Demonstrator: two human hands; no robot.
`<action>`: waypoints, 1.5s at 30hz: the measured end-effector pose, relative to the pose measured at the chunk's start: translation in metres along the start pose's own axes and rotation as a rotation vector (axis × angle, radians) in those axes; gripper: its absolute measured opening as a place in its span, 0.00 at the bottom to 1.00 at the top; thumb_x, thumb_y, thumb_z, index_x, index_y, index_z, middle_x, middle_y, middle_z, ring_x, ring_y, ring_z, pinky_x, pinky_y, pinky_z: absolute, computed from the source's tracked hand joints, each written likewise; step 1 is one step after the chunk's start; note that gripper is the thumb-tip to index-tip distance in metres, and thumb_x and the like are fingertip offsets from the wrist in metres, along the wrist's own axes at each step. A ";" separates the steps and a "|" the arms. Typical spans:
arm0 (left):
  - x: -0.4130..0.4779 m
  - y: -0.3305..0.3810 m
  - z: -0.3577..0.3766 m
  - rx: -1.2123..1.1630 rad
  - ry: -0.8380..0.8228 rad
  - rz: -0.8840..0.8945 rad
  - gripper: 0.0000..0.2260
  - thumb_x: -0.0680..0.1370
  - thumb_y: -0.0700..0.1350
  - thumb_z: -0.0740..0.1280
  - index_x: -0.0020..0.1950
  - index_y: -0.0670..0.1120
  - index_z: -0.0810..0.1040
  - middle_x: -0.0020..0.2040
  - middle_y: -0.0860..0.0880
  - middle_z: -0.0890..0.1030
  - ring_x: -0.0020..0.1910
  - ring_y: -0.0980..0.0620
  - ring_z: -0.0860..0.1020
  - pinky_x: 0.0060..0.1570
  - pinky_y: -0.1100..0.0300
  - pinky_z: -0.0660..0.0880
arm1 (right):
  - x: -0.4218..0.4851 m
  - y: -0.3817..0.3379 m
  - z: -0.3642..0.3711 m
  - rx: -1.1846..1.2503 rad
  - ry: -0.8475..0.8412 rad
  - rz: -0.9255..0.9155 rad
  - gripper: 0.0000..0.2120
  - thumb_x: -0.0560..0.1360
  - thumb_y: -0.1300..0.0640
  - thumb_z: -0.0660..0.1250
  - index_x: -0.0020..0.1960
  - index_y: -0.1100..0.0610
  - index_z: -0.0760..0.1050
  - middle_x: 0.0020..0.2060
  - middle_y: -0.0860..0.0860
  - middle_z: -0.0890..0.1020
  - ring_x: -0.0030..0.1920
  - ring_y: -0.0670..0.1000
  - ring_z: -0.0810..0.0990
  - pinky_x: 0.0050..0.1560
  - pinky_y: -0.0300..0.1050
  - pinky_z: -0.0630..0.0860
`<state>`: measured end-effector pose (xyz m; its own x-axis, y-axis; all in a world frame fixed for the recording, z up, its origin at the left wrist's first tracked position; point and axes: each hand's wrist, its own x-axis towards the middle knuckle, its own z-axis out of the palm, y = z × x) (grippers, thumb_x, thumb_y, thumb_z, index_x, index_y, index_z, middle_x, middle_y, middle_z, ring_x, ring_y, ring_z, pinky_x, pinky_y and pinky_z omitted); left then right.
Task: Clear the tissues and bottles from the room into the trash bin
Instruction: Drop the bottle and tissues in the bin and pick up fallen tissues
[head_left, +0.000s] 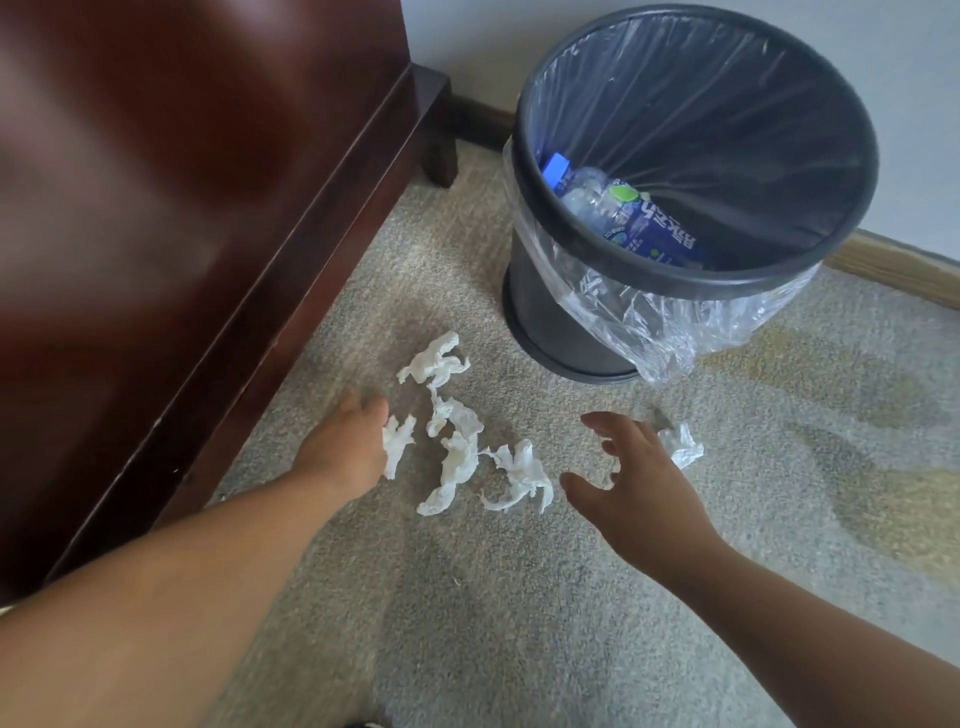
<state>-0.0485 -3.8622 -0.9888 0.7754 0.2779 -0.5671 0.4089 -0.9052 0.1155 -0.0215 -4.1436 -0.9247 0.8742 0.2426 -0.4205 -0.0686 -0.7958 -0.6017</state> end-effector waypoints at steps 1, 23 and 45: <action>0.000 -0.001 0.000 0.007 -0.001 -0.004 0.20 0.75 0.38 0.61 0.67 0.44 0.65 0.67 0.41 0.67 0.58 0.42 0.74 0.45 0.54 0.70 | 0.000 0.000 0.001 0.003 -0.002 -0.002 0.29 0.72 0.47 0.71 0.69 0.45 0.65 0.67 0.45 0.69 0.60 0.47 0.74 0.57 0.49 0.76; -0.023 0.030 -0.042 -0.615 0.193 0.018 0.06 0.76 0.39 0.58 0.41 0.44 0.72 0.33 0.48 0.74 0.30 0.50 0.69 0.30 0.58 0.63 | 0.001 -0.018 0.000 -0.005 -0.029 -0.070 0.28 0.73 0.47 0.69 0.70 0.44 0.64 0.67 0.44 0.69 0.44 0.43 0.73 0.54 0.43 0.76; 0.019 0.036 -0.042 -0.470 0.287 0.027 0.08 0.78 0.43 0.59 0.43 0.45 0.76 0.41 0.48 0.78 0.38 0.47 0.76 0.35 0.56 0.70 | 0.005 -0.014 0.004 -0.007 -0.018 -0.030 0.28 0.73 0.47 0.69 0.71 0.45 0.64 0.68 0.45 0.68 0.50 0.42 0.72 0.55 0.42 0.75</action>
<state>0.0006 -3.8759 -0.9614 0.8619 0.3922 -0.3213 0.5066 -0.6906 0.5161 -0.0183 -4.1288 -0.9211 0.8672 0.2763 -0.4142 -0.0390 -0.7916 -0.6097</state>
